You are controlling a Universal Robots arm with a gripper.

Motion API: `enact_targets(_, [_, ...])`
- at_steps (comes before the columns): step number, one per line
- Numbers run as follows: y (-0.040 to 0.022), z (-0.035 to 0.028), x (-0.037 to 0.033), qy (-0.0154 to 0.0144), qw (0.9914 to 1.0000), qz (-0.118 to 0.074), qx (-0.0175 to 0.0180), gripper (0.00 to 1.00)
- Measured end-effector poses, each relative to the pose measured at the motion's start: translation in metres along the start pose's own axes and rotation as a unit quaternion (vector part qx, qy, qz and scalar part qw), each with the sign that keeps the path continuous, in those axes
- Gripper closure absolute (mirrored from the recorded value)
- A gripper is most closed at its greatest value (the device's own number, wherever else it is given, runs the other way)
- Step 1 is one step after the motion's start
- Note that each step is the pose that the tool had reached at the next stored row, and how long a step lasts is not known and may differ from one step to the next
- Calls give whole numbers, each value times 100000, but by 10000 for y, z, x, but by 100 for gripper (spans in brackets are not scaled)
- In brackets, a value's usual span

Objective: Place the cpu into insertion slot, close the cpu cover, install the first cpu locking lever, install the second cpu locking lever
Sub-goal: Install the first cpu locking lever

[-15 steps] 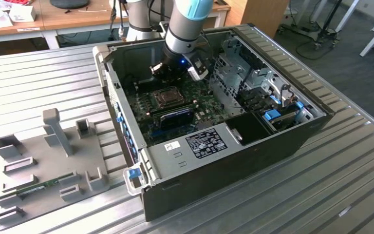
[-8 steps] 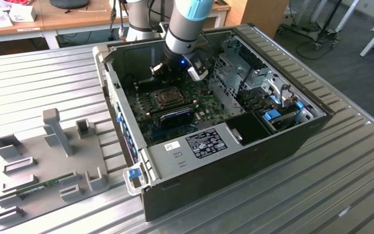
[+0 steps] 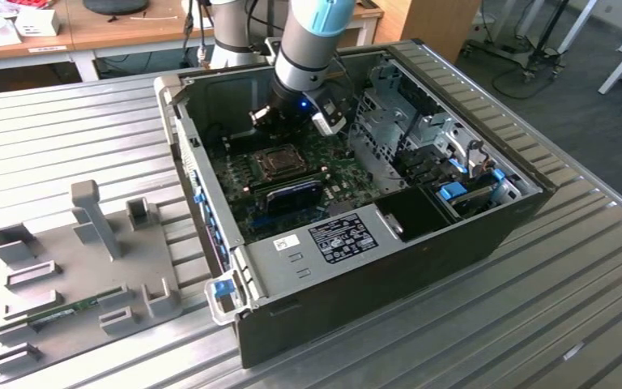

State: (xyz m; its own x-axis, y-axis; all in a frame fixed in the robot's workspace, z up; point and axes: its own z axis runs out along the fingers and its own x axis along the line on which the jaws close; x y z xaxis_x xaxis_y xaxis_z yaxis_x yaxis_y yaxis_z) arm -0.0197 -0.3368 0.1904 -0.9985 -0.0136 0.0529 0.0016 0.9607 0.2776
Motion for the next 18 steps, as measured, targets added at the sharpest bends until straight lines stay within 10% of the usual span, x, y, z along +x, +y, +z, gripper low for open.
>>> enact_targets(18, [-1,-2,-55,541,99998,154,-9,89])
